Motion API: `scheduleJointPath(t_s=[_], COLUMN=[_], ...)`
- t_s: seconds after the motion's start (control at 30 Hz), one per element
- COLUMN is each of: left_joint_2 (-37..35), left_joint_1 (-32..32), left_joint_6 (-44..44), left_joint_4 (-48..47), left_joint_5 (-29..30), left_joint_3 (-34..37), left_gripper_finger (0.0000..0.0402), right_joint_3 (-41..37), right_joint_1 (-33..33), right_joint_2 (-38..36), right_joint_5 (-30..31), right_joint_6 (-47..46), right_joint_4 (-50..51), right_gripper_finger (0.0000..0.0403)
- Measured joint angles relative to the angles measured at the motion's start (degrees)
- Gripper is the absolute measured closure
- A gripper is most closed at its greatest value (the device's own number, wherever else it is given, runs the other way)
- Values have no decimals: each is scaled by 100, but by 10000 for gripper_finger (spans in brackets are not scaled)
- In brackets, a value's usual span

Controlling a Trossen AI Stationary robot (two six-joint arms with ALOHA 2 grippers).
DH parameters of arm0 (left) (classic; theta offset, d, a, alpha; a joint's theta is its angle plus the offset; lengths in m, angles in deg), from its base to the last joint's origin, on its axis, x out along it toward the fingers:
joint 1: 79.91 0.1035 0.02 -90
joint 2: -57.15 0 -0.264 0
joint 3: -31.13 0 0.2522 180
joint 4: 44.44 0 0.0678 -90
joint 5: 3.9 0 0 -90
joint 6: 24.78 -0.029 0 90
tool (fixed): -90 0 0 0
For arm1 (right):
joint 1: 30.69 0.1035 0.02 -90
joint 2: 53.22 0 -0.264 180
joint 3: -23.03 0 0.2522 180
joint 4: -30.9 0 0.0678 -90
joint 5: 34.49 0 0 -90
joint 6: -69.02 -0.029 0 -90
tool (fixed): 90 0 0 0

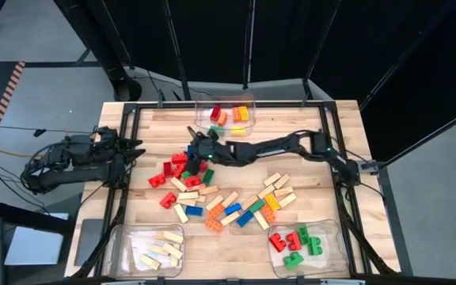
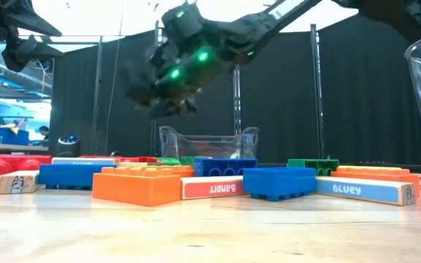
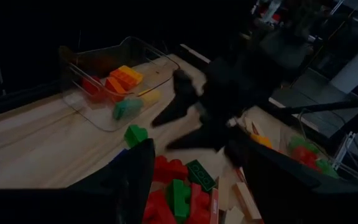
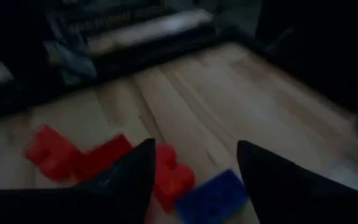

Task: Sort blocks by size
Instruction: Put the 2-stud green game piece into the bottom right transparent bin

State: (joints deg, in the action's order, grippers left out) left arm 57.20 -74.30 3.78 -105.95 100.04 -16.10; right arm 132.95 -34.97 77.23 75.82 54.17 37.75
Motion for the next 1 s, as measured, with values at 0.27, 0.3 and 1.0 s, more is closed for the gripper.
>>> scheduleJointPath(t_s=[0.27, 0.3, 1.0], left_joint_2=[0, 0, 0], left_joint_1=[2, 0, 0], left_joint_6=[0, 0, -120], left_joint_4=[-45, -68, -63], left_joint_5=[-2, 0, 0], left_joint_3=[2, 0, 2], left_gripper_finger=[156, 156, 156], right_joint_3=[1175, 1165, 1179], right_joint_1=[-215, -235, -418], right_joint_2=[646, 652, 614], right_joint_5=[455, 600, -140], right_joint_6=[-482, -565, -2154], right_joint_4=[1432, 1578, 3285], right_gripper_finger=[193, 197, 235])
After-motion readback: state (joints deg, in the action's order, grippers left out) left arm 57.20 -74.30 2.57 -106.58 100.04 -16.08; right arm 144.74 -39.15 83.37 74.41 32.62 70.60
